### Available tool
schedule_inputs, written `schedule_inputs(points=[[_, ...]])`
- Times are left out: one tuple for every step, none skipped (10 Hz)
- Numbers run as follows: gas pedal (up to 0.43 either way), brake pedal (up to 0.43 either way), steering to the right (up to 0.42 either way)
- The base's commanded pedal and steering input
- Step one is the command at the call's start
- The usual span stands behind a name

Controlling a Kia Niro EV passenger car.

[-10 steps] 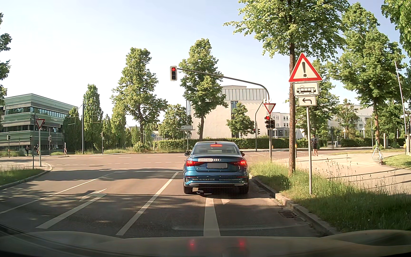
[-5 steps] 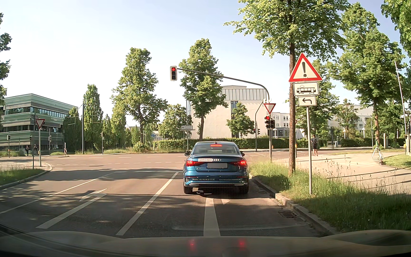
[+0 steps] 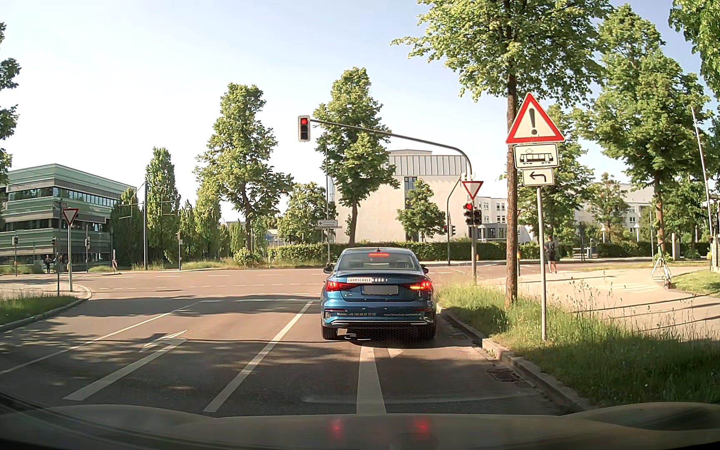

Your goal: Follow the waypoints while adhering to traffic rules and regulations

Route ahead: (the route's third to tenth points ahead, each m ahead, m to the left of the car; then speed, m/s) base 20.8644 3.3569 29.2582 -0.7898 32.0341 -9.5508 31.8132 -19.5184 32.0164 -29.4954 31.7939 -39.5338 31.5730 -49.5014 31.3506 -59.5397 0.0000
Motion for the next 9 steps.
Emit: schedule_inputs(points=[[0.0, 0.14, 0.016], [0.0, 0.14, 0.016], [0.0, 0.14, 0.016], [0.0, 0.14, 0.016], [0.0, 0.14, 0.016], [0.0, 0.14, 0.016], [0.0, 0.14, 0.016], [0.0, 0.14, 0.017], [0.0, 0.14, 0.016]])
